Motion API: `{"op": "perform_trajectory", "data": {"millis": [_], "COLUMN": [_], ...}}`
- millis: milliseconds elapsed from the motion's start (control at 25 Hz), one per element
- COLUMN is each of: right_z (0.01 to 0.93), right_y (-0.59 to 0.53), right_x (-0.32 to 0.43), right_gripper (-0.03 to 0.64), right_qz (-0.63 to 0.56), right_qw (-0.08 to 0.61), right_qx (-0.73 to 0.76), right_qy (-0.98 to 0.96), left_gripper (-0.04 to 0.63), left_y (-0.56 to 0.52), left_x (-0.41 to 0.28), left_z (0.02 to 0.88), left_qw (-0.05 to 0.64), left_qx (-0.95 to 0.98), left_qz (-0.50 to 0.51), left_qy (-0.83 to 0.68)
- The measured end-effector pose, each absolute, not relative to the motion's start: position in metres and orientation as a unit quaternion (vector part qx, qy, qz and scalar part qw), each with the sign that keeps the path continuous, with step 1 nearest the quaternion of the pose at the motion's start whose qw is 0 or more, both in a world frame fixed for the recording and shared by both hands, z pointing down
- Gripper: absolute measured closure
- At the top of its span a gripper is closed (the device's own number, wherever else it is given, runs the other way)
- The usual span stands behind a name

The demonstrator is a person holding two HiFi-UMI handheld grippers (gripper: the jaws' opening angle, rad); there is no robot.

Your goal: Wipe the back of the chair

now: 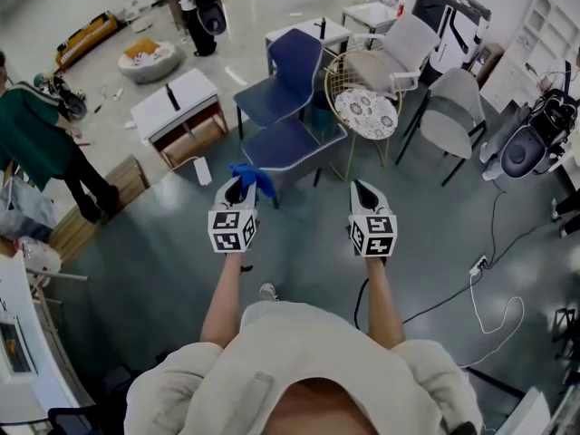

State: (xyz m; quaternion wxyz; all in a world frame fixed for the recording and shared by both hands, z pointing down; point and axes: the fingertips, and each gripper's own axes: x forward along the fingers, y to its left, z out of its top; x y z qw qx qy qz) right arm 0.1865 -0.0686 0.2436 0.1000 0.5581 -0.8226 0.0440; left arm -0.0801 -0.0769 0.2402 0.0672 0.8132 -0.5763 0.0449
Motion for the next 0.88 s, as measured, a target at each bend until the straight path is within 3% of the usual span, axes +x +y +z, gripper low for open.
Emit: {"op": "perform_trajectory", "data": {"millis": [880], "right_z": [0.245], "right_y": [-0.053], "right_x": [0.175], "right_gripper": [0.617], "right_qz": [0.037], "right_qw": [0.104], "right_qx": [0.547], "right_qy": [-0.83], "left_gripper": [0.534], "left_y": [-0.053], "left_x": [-0.08], "left_z": [0.252], "left_qw": [0.076], "left_qx": [0.811], "left_qz": [0.046], "left_qy": [-0.578]}}
